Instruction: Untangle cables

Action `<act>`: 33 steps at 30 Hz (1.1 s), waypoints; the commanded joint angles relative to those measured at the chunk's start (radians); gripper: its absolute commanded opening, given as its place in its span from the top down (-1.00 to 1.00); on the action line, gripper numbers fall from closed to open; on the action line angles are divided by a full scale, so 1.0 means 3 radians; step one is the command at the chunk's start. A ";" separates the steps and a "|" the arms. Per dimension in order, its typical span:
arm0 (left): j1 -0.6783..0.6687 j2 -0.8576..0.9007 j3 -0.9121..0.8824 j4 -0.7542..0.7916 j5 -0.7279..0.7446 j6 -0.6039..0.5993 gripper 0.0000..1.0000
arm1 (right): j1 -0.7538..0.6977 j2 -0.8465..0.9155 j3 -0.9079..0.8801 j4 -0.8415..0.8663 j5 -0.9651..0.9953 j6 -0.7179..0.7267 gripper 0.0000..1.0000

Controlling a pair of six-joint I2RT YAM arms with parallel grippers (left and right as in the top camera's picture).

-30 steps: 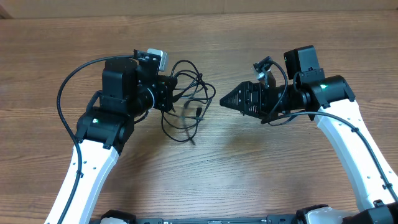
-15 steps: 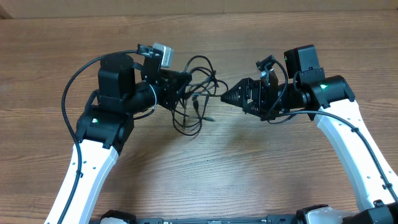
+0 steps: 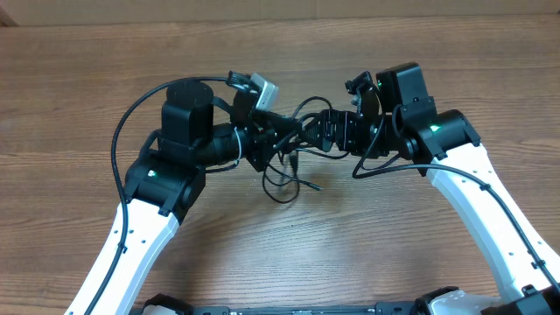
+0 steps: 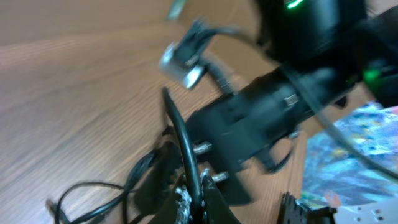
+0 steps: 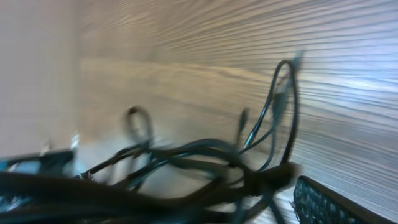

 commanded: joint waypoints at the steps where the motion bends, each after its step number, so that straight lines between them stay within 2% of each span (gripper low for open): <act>1: -0.0027 -0.0052 0.0043 0.0245 0.0488 -0.0175 0.92 | -0.0008 -0.0011 0.0065 -0.0006 0.0802 0.0362 -1.00; 6: -0.0013 -0.0118 0.0045 0.0600 0.0781 -0.0441 0.91 | -0.0135 -0.0011 0.0037 -0.0010 0.1179 0.0575 -1.00; 12: 0.0086 -0.0407 0.0045 0.0797 0.0762 -0.0459 0.92 | -0.0356 0.0043 -0.0058 -0.0179 0.1198 0.0581 -1.00; 22: 0.0483 -0.0680 0.0045 0.0816 0.0607 -0.0576 0.92 | -0.0387 0.0045 -0.0106 -0.0328 0.1175 0.0468 -1.00; 33: 0.0877 -0.0799 0.0045 0.0816 0.0605 -0.0727 0.92 | -0.0423 0.0045 -0.0113 -0.0633 0.1827 0.0469 -1.00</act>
